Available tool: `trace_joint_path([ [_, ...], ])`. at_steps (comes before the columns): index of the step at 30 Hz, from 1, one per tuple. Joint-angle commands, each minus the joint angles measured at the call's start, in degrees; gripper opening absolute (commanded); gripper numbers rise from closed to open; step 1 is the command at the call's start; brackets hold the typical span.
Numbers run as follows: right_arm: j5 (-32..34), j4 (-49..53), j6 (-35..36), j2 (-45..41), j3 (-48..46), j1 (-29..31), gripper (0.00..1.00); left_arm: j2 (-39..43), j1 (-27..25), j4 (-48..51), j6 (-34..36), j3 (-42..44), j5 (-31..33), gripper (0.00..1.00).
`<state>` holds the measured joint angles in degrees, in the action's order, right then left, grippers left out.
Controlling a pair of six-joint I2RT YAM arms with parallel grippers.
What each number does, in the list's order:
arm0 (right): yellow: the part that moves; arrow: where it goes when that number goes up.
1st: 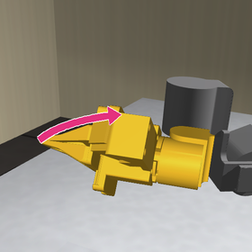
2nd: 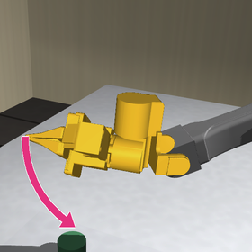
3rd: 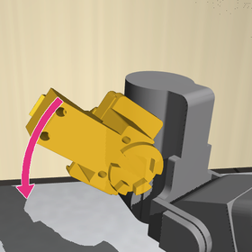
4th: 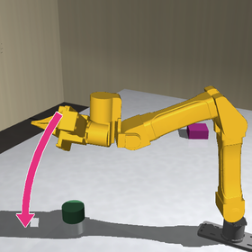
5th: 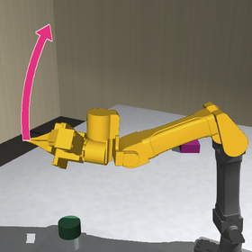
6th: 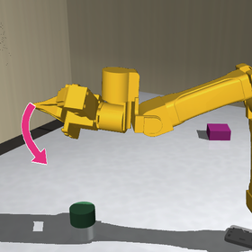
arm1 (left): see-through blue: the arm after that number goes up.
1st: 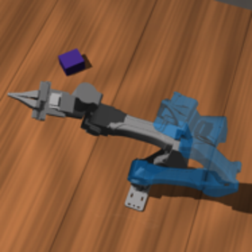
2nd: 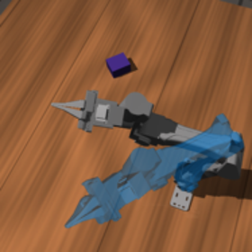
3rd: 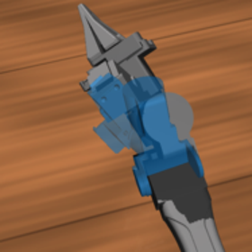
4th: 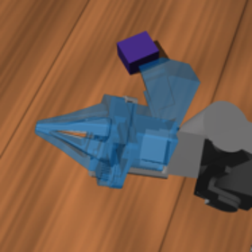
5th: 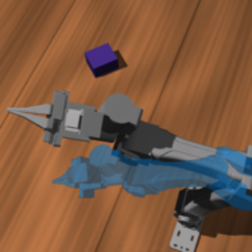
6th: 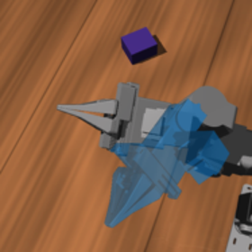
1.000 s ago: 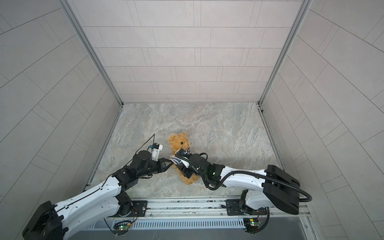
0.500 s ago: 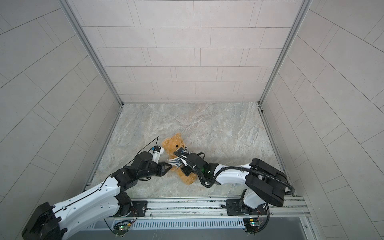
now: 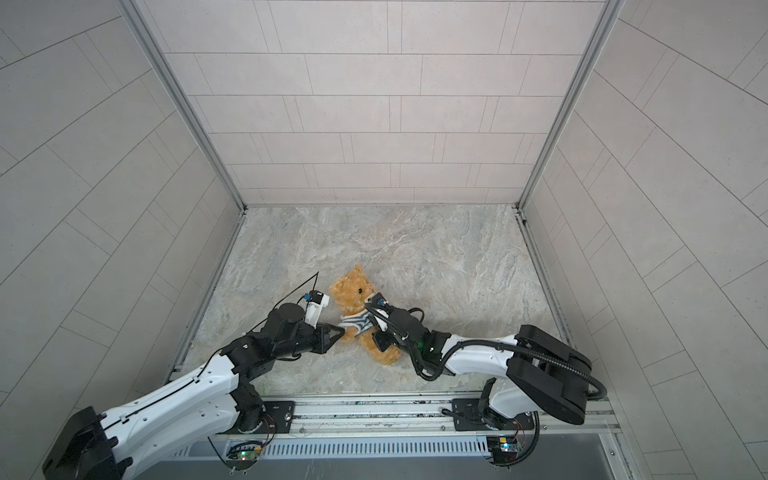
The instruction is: Dress the teddy bear
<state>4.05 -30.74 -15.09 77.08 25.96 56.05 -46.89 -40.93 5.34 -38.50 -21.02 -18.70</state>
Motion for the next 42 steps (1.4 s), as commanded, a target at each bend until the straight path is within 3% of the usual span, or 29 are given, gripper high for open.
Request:
trace_joint_path([
  [1, 9.0, 2.5, -1.6, -2.5, -1.3, -2.3, 0.0, 2.2, 0.1, 2.1, 0.6, 2.0, 1.3, 0.0],
  [8, 6.4, -0.9, -2.4, 1.1, 0.3, 0.4, 0.0, 0.4, -1.1, -4.1, -1.7, 2.0, 1.9, 0.23],
  [15, 6.5, -4.8, -3.5, 6.1, 1.8, 2.9, 0.0, 2.8, -7.0, -4.3, -7.3, 3.5, 9.6, 0.39],
  [20, 6.4, -4.7, -4.0, 6.2, 1.9, 3.3, 0.0, 4.3, -7.6, -1.7, -7.3, 2.3, 11.6, 0.49],
  [23, 6.4, -5.2, -4.4, 6.7, 2.2, 3.6, 0.0, 1.9, -7.6, -1.9, -7.5, 1.2, 11.9, 0.5],
  [28, 6.4, -5.8, -4.9, 7.8, 2.6, 4.3, 0.0, -1.8, -8.3, -5.3, -9.3, 1.3, 11.9, 0.41],
  [35, 7.0, -7.1, -5.5, 8.9, 2.1, 5.2, 0.0, -1.9, -10.1, -5.2, -10.2, 0.4, 12.4, 0.36],
  [42, 8.2, -7.8, -5.9, 8.8, 1.7, 6.5, 0.0, -2.7, -10.1, -5.7, -11.1, 0.7, 13.9, 0.42],
])
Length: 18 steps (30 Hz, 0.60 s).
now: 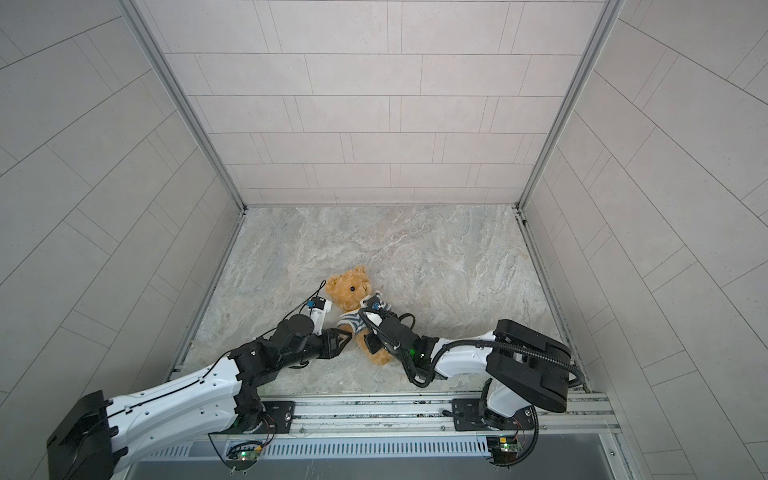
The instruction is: Dress the teddy bear
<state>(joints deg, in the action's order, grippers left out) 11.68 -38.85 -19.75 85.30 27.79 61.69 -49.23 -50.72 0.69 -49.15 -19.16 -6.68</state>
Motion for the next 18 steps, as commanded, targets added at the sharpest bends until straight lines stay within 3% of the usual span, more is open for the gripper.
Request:
trace_joint_path([
  [1, 0.8, 0.4, -1.3, 0.3, -0.2, 1.0, 0.0, -0.5, -0.3, -0.7, -0.5, -1.1, 2.4, 0.41],
  [9, 3.0, 1.0, -1.5, -2.4, -2.3, 1.2, 0.0, 0.6, -0.3, 1.0, -0.5, 1.5, 5.5, 0.01],
  [18, 8.3, 5.8, -1.1, -6.4, -4.2, 1.2, 0.0, 4.3, -0.2, 4.7, 4.4, 3.0, 6.9, 0.0],
])
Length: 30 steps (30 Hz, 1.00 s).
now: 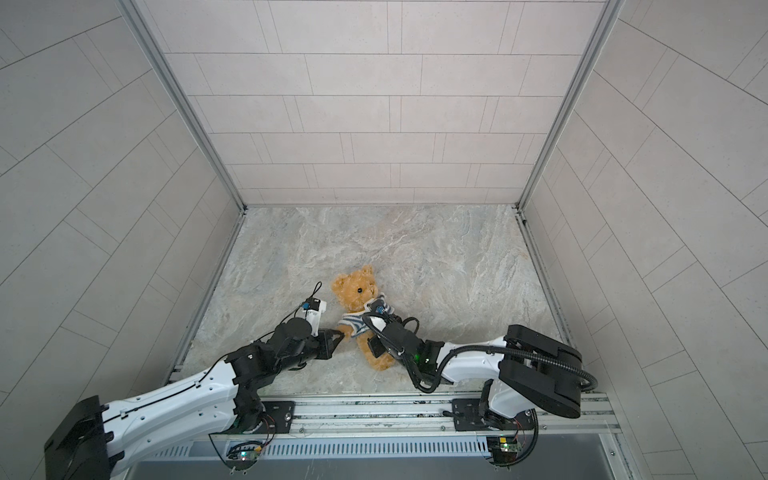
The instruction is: Dress the teddy bear
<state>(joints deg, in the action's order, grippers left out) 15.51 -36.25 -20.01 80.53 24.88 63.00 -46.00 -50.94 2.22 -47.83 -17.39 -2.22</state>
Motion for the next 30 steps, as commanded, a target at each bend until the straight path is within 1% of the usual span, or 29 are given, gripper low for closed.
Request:
trace_joint_path([
  [1, 3.9, 3.7, -0.3, -1.9, -1.0, -0.2, 0.01, 1.5, 0.0, 2.1, 3.6, 1.5, 2.2, 0.0],
  [6, -3.0, 9.2, 3.0, -4.2, 3.4, -0.1, 0.29, 2.6, -0.1, -3.1, 7.9, 3.7, 1.4, 0.0],
  [8, -5.4, 12.5, 4.9, -5.5, 5.5, -0.1, 0.37, 3.6, -0.1, -4.6, 9.0, 4.7, 1.5, 0.0],
  [10, -7.9, 16.5, 7.0, -6.3, 8.6, -0.1, 0.42, 5.0, -0.1, -5.4, 9.6, 5.8, 2.1, 0.0],
  [14, -12.4, 24.4, 12.2, -5.0, 16.7, -0.2, 0.54, 8.0, -0.1, -7.1, 11.2, 7.6, 2.5, 0.0],
  [18, -16.3, 30.7, 16.9, -0.2, 23.3, -1.5, 0.56, 10.2, -0.1, -8.0, 11.3, 8.7, 2.5, 0.0],
  [20, -19.5, 33.0, 18.4, 2.0, 25.9, -2.6, 0.56, 10.9, -0.1, -7.9, 11.6, 8.7, 2.4, 0.0],
  [25, -23.4, 36.0, 20.1, 5.3, 28.7, -4.9, 0.51, 11.6, 0.0, -8.3, 11.7, 8.9, 3.0, 0.0],
  [30, -25.0, 36.7, 21.4, 7.1, 29.3, -7.3, 0.47, 10.6, -0.1, -9.8, 12.0, 9.4, 2.8, 0.0],
])
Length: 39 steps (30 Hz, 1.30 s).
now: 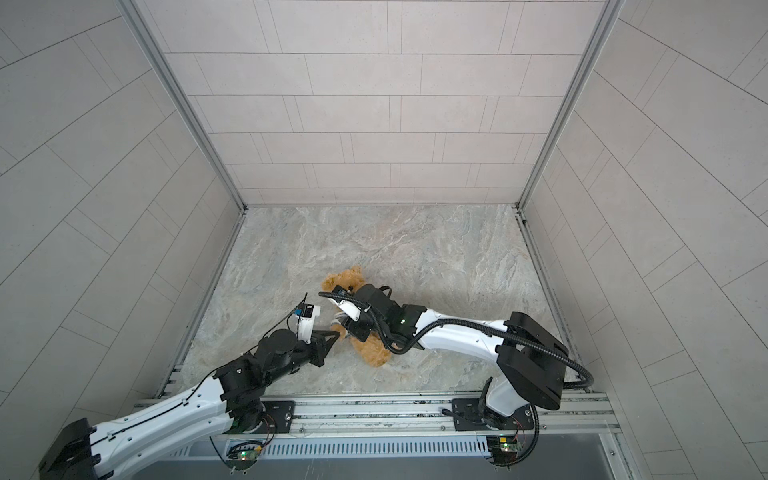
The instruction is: Dress the teddy bear
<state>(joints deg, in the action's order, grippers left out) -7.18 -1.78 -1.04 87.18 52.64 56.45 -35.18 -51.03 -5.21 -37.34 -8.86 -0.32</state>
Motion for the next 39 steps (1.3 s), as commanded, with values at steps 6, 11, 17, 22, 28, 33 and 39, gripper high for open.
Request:
trace_joint_path([
  [6, -3.0, 3.3, 3.9, 2.5, 3.9, -1.9, 0.4, -0.8, 0.0, -2.8, 1.5, 1.0, 0.6, 0.0],
  [11, -3.8, 4.8, 5.4, 4.3, 7.0, -2.2, 0.36, -0.7, 0.0, -2.3, 1.2, 1.1, 0.7, 0.0],
  [17, -5.8, 6.5, 6.1, 7.1, 8.2, -2.8, 0.36, 0.6, 0.0, -0.5, 1.1, 1.1, 1.8, 0.0],
  [22, -5.5, 6.7, 5.8, 6.7, 6.7, -3.0, 0.31, 2.5, 0.0, 0.9, 0.5, 1.5, 3.1, 0.0],
  [28, -4.8, 6.8, 5.9, 7.3, 6.8, -4.0, 0.18, 2.8, 0.0, 1.0, 0.5, 1.6, 3.1, 0.0],
  [33, -0.7, 8.4, 3.2, 5.1, 6.1, -6.3, 0.0, 3.7, 0.0, 1.9, 0.4, 1.6, 3.5, 0.0],
  [39, 7.3, 6.8, 3.9, -2.0, 2.5, -7.4, 0.0, 3.7, 0.0, 2.8, 1.0, 1.1, 3.4, 0.0],
])
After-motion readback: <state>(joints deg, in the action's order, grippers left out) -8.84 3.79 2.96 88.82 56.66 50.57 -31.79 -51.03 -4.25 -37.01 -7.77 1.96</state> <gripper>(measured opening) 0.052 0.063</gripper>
